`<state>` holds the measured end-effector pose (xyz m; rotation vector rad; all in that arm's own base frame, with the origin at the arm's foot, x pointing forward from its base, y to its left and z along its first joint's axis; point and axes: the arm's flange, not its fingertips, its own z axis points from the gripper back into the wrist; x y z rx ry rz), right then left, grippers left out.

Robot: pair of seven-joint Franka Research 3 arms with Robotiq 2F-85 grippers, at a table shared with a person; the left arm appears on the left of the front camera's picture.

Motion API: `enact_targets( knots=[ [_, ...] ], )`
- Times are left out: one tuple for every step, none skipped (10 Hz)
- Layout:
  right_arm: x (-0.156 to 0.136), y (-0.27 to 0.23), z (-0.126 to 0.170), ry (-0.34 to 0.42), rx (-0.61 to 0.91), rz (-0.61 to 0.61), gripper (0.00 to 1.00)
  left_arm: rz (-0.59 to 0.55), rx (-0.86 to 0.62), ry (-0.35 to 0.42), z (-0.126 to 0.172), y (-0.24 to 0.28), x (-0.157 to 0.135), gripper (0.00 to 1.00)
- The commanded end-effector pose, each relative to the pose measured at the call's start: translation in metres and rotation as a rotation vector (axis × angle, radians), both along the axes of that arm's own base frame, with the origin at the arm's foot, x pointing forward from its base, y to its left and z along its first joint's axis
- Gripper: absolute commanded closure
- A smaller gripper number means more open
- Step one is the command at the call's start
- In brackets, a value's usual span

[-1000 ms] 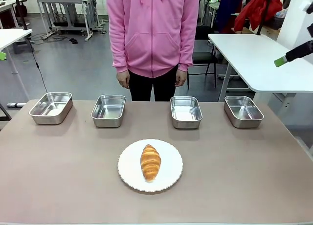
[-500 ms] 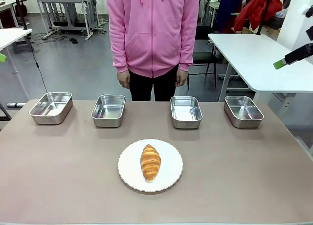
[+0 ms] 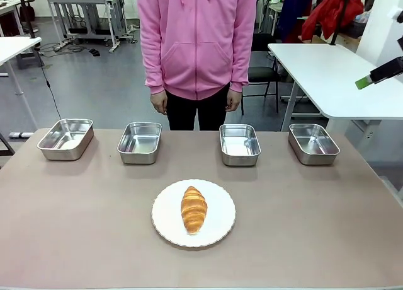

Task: Place the bread in the container.
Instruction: Place the Butter Roll into the Airtight Container indicated by the human.

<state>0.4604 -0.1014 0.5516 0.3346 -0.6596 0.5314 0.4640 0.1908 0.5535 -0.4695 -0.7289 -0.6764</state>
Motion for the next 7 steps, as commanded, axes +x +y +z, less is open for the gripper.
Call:
enact_targets(
  knots=[
    [0.011, -0.017, 0.001, -0.016, 0.044, 0.045, 0.00, -0.014, -0.031, -0.020, 0.010, 0.013, -0.007, 0.00],
    [0.014, -0.021, 0.002, -0.011, 0.070, 0.060, 0.00, -0.019, -0.032, -0.023, 0.012, 0.013, -0.012, 0.00],
    [0.016, -0.023, 0.004, -0.010, 0.082, 0.068, 0.00, -0.022, -0.031, -0.021, 0.013, 0.011, -0.015, 0.00],
    [0.018, -0.026, 0.006, -0.014, 0.088, 0.068, 0.00, -0.006, -0.029, -0.008, 0.014, 0.007, -0.017, 0.00],
    [0.019, -0.028, 0.007, -0.013, 0.096, 0.069, 0.00, 0.036, -0.026, 0.008, 0.015, 0.001, -0.020, 0.00],
    [0.020, -0.028, 0.008, -0.012, 0.098, 0.071, 0.00, 0.087, -0.025, 0.017, 0.018, -0.004, -0.021, 0.00],
    [0.021, -0.029, 0.008, -0.010, 0.098, 0.073, 0.00, 0.088, -0.015, 0.029, 0.020, -0.008, -0.022, 0.00]
  ],
)
